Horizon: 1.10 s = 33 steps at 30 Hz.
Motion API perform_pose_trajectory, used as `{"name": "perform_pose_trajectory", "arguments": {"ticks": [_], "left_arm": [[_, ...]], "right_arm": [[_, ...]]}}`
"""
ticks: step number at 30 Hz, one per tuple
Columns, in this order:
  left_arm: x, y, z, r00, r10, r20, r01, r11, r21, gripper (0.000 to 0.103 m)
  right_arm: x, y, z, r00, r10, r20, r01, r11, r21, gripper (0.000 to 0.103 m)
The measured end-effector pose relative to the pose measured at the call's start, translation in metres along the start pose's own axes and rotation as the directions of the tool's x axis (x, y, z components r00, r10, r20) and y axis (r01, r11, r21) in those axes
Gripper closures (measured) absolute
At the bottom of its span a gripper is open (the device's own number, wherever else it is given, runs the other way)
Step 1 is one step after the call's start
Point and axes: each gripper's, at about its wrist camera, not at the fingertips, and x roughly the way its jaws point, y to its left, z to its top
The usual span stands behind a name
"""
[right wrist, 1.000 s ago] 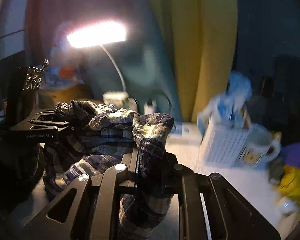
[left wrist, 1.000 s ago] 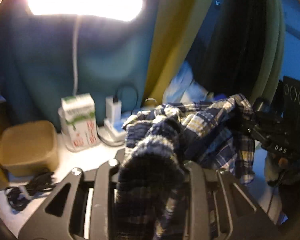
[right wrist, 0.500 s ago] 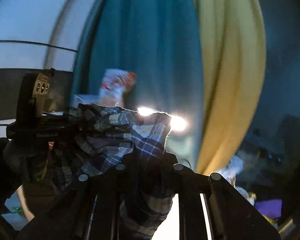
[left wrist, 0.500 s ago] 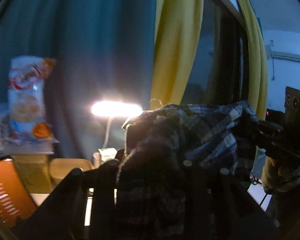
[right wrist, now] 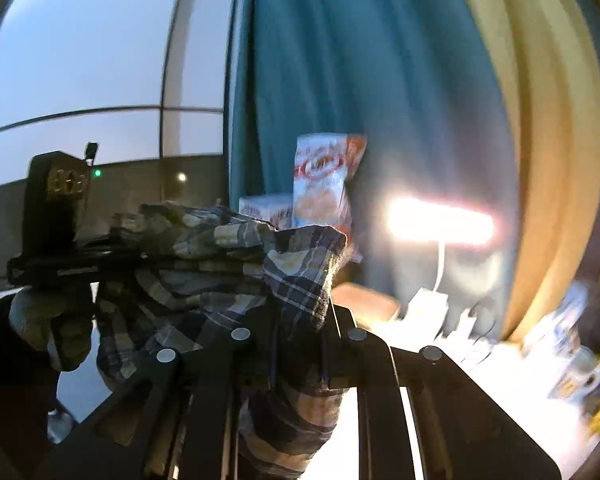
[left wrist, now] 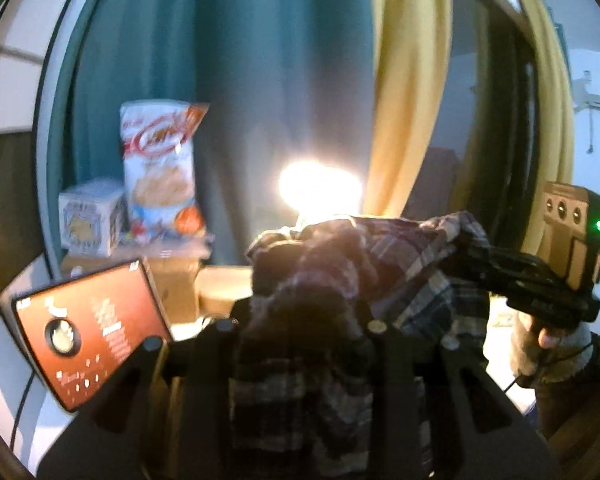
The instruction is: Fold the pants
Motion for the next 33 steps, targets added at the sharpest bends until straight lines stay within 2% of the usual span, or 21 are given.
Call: {"name": "perform_pose_trajectory", "arguments": {"ticks": [4, 7, 10, 13, 15, 16, 17, 18, 19, 20, 22, 24, 28, 33], "left_arm": [[0.056, 0.036, -0.029, 0.99, 0.028, -0.14, -0.036, 0.998, -0.056, 0.072], [0.11, 0.055, -0.057, 0.967, 0.052, -0.249, -0.074, 0.994, -0.081, 0.071], [0.16, 0.074, -0.081, 0.935, 0.093, -0.341, -0.129, 0.988, -0.084, 0.066], [0.187, 0.091, -0.091, 0.908, 0.147, -0.391, -0.199, 0.975, -0.095, 0.059], [0.189, 0.101, -0.092, 0.905, 0.172, -0.39, -0.232, 0.966, -0.112, 0.056], [0.188, 0.105, -0.091, 0.9, 0.194, -0.39, -0.257, 0.96, -0.114, 0.052], [0.187, 0.109, -0.089, 0.894, 0.218, -0.39, -0.281, 0.954, -0.109, 0.046], [0.186, 0.111, -0.088, 0.893, 0.227, -0.389, -0.289, 0.952, -0.106, 0.042], [0.183, 0.112, -0.087, 0.891, 0.241, -0.384, -0.299, 0.949, -0.1, 0.037], [0.18, 0.111, -0.086, 0.891, 0.251, -0.378, -0.307, 0.947, -0.095, 0.034], [0.171, 0.106, -0.081, 0.893, 0.266, -0.363, -0.317, 0.944, -0.09, 0.029], [0.158, 0.101, -0.074, 0.896, 0.295, -0.331, -0.34, 0.936, -0.088, 0.027], [0.122, 0.086, -0.058, 0.921, 0.33, -0.207, -0.36, 0.925, -0.125, 0.021], [0.098, 0.047, -0.053, 0.939, 0.301, -0.167, -0.319, 0.943, -0.093, 0.017]], "right_arm": [[0.062, -0.023, -0.031, 0.99, 0.038, -0.133, -0.026, 0.995, 0.093, 0.086], [0.102, -0.042, -0.061, 0.974, 0.028, -0.223, 0.002, 0.992, 0.129, 0.086], [0.139, -0.063, -0.088, 0.954, 0.014, -0.299, 0.032, 0.988, 0.15, 0.086], [0.174, -0.086, -0.11, 0.93, 0.002, -0.368, 0.072, 0.98, 0.188, 0.086], [0.186, -0.096, -0.12, 0.916, -0.007, -0.4, 0.096, 0.974, 0.203, 0.086], [0.191, -0.101, -0.126, 0.908, -0.009, -0.419, 0.109, 0.97, 0.216, 0.082], [0.194, -0.103, -0.13, 0.901, -0.016, -0.434, 0.121, 0.969, 0.216, 0.073], [0.192, -0.103, -0.13, 0.895, -0.034, -0.444, 0.139, 0.969, 0.206, 0.064], [0.192, -0.104, -0.129, 0.893, -0.054, -0.446, 0.157, 0.968, 0.196, 0.047], [0.192, -0.106, -0.13, 0.895, -0.067, -0.441, 0.167, 0.967, 0.191, 0.034], [0.186, -0.11, -0.128, 0.899, -0.078, -0.432, 0.175, 0.966, 0.189, 0.027], [0.177, -0.111, -0.127, 0.901, -0.095, -0.422, 0.187, 0.966, 0.181, 0.027], [0.157, -0.113, -0.125, 0.904, -0.12, -0.41, 0.205, 0.964, 0.17, 0.027], [0.118, -0.104, -0.124, 0.905, -0.155, -0.397, 0.235, 0.959, 0.16, 0.027]]}}
